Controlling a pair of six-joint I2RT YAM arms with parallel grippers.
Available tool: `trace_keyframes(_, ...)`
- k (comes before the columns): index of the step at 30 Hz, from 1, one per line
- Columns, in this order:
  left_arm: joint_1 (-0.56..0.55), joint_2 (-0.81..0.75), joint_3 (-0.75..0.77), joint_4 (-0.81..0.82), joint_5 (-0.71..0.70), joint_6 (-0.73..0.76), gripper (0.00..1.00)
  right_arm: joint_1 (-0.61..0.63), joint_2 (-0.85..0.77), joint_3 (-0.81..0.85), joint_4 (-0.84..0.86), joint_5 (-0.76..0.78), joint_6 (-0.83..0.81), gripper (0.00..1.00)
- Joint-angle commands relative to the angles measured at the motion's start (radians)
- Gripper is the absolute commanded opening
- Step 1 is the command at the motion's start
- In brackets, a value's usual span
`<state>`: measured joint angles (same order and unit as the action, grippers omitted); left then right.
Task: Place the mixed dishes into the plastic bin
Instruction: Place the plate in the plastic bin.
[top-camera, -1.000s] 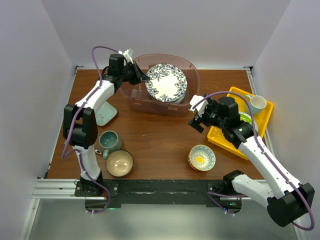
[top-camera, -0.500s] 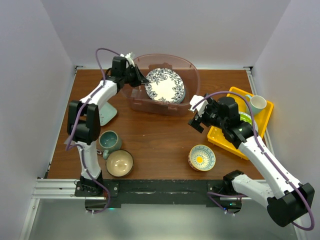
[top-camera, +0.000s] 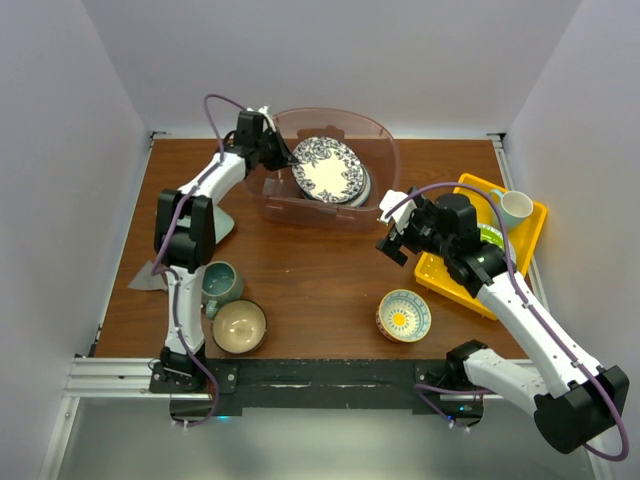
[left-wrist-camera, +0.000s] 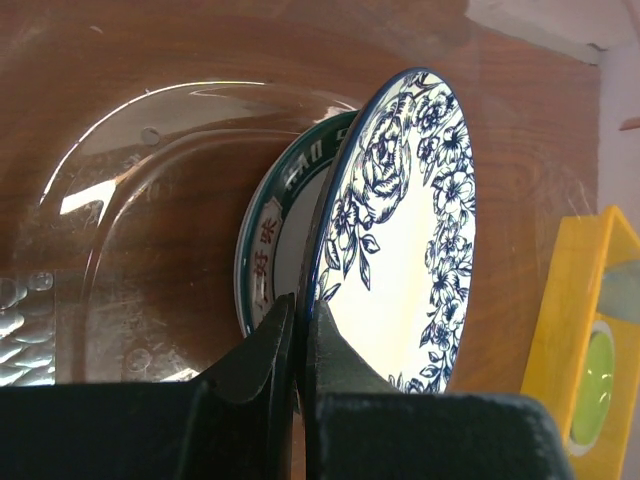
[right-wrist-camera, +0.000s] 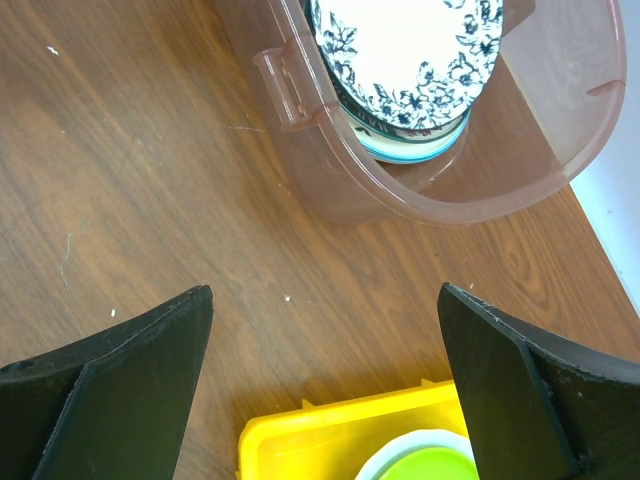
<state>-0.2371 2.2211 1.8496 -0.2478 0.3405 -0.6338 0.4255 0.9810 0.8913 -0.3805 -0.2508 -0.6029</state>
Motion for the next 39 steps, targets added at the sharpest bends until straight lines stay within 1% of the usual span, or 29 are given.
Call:
trace_keyframes(1,-0.013,0.000,0.106,0.079,0.017,-0.032,0.00,0.005,-0.015,-0.009,0.040,0.018,-0.011,0.98)
trace_keyframes(3,-0.016,0.009,0.115,0.071,0.017,-0.032,0.00,0.007,-0.016,-0.009,0.038,0.018,-0.012,0.98)
trace_keyframes(6,-0.021,0.022,0.125,0.055,0.015,-0.027,0.07,0.007,-0.019,-0.009,0.037,0.019,-0.012,0.98)
trace_keyframes(7,-0.022,0.026,0.126,0.054,0.029,-0.017,0.13,0.006,-0.019,-0.009,0.038,0.019,-0.012,0.98)
trace_keyframes(9,-0.022,0.028,0.128,0.045,0.038,-0.012,0.21,0.006,-0.021,-0.009,0.037,0.019,-0.011,0.98)
trace_keyframes(10,-0.022,0.029,0.128,0.039,0.041,-0.003,0.28,0.006,-0.021,-0.011,0.037,0.019,-0.011,0.98)
trace_keyframes(12,-0.022,0.026,0.131,0.021,0.046,0.009,0.34,0.006,-0.022,-0.011,0.038,0.019,-0.012,0.98)
trace_keyframes(13,-0.022,0.026,0.132,0.013,0.045,0.023,0.39,0.006,-0.021,-0.011,0.038,0.019,-0.011,0.98)
trace_keyframes(16,-0.021,0.022,0.141,-0.019,0.038,0.057,0.47,0.006,-0.021,-0.011,0.037,0.019,-0.012,0.98)
trace_keyframes(18,-0.019,0.020,0.161,-0.051,0.029,0.080,0.51,0.006,-0.022,-0.011,0.038,0.019,-0.014,0.98)
trace_keyframes(19,-0.019,0.015,0.169,-0.060,0.019,0.100,0.56,0.006,-0.021,-0.011,0.038,0.019,-0.014,0.98)
trace_keyframes(21,-0.019,0.005,0.177,-0.079,0.008,0.121,0.61,0.007,-0.022,-0.011,0.037,0.018,-0.012,0.98)
trace_keyframes(23,-0.019,-0.020,0.171,-0.087,-0.008,0.157,0.73,0.006,-0.021,-0.011,0.035,0.016,-0.014,0.98)
trace_keyframes(24,-0.019,-0.029,0.168,-0.087,-0.017,0.166,0.73,0.007,-0.019,-0.011,0.035,0.016,-0.014,0.98)
trace_keyframes(25,-0.019,-0.049,0.163,-0.087,-0.032,0.181,0.83,0.007,-0.019,-0.011,0.035,0.016,-0.014,0.98)
trace_keyframes(26,-0.019,-0.061,0.151,-0.079,-0.035,0.190,0.84,0.006,-0.019,-0.011,0.035,0.015,-0.014,0.98)
trace_keyframes(28,-0.019,-0.096,0.128,-0.070,-0.057,0.207,0.95,0.006,-0.021,-0.011,0.032,0.013,-0.015,0.98)
trace_keyframes(29,-0.019,-0.109,0.120,-0.059,-0.061,0.212,0.98,0.006,-0.019,-0.009,0.035,0.013,-0.015,0.98)
trace_keyframes(36,-0.018,-0.193,0.083,-0.045,-0.106,0.244,0.99,0.007,-0.019,-0.008,0.029,0.007,-0.017,0.98)
trace_keyframes(39,-0.014,-0.259,0.045,-0.024,-0.130,0.256,1.00,0.009,-0.016,-0.006,0.023,-0.004,-0.018,0.98)
